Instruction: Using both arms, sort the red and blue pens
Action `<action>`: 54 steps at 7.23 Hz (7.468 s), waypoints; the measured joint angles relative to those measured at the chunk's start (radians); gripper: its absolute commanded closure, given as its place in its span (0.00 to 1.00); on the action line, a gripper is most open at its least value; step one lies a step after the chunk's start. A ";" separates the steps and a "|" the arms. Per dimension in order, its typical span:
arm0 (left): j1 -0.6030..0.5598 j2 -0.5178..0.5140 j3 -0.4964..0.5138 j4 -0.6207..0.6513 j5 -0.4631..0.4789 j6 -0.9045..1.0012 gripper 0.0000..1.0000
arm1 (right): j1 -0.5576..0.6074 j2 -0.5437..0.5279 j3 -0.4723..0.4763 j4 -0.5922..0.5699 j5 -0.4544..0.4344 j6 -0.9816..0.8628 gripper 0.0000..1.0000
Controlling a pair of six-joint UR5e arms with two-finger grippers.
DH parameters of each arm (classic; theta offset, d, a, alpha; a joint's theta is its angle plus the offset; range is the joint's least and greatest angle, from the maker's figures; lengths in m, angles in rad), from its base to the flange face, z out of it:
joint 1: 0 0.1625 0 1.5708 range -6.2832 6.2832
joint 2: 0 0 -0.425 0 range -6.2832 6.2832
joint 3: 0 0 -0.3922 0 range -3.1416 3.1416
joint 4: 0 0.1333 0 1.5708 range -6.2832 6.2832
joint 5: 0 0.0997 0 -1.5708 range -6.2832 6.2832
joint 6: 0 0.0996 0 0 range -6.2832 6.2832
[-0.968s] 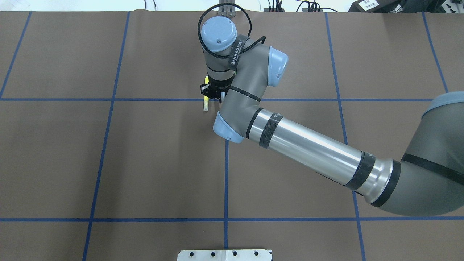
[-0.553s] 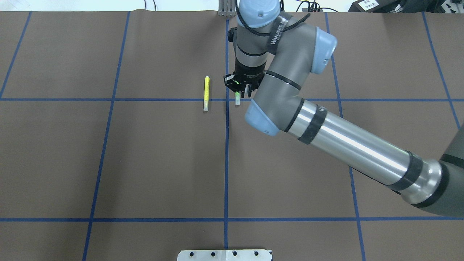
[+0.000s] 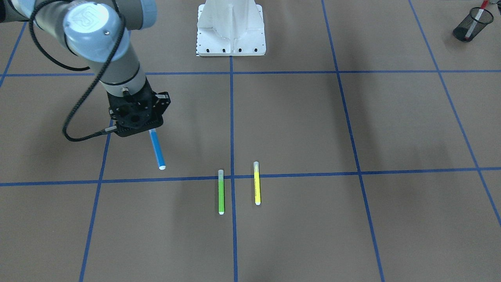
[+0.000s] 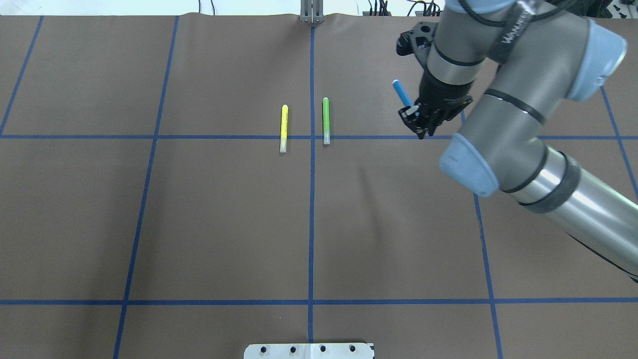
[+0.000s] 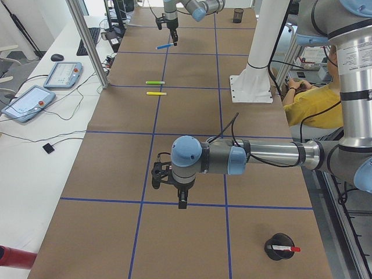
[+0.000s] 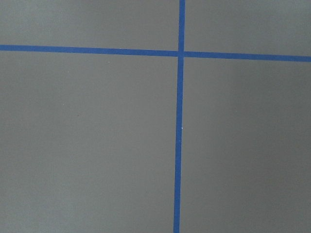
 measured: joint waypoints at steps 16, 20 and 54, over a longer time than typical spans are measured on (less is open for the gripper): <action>0.012 0.025 0.000 -0.099 0.000 0.004 0.00 | 0.416 -1.337 0.392 -0.351 -0.348 -1.237 1.00; 0.014 0.039 -0.001 -0.144 0.000 0.004 0.00 | 0.415 -1.379 0.208 -0.180 -0.313 -1.230 1.00; 0.019 0.052 -0.002 -0.164 -0.002 -0.002 0.00 | 0.606 -0.548 0.027 0.070 0.017 -0.559 0.02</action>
